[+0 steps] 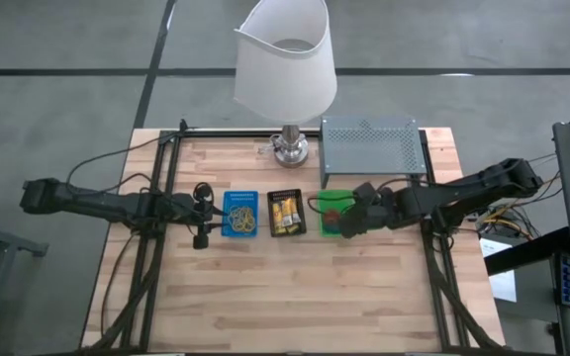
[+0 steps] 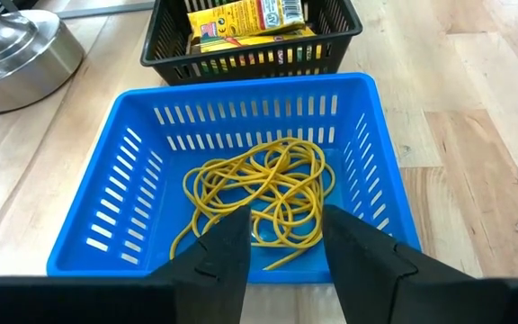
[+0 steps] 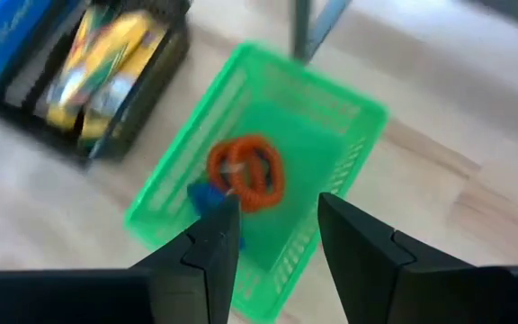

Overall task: Pick & Place Office Desk Supplies
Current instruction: Put the green bin on the shelf

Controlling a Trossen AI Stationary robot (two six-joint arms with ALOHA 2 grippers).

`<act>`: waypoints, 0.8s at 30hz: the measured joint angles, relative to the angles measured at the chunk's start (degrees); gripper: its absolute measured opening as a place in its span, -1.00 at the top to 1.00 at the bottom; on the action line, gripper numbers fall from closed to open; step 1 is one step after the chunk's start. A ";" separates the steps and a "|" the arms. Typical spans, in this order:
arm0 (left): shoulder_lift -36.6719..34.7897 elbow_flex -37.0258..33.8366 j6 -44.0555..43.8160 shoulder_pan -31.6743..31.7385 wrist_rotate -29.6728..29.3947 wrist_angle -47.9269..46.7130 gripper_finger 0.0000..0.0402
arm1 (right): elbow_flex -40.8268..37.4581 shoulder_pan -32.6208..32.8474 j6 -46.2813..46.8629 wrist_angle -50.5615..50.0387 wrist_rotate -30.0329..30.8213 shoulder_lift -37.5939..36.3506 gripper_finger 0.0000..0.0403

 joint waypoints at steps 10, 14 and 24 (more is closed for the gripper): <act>0.02 0.00 0.02 0.02 0.00 0.00 0.29 | -0.05 6.28 -26.75 5.67 -9.56 0.41 0.37; 0.02 0.00 0.00 0.00 0.00 0.00 0.29 | -0.07 10.36 -33.32 10.21 -10.67 0.77 0.43; 0.00 0.00 0.00 0.02 -0.01 -0.02 0.29 | -0.13 14.51 -54.15 10.23 -0.80 8.13 0.56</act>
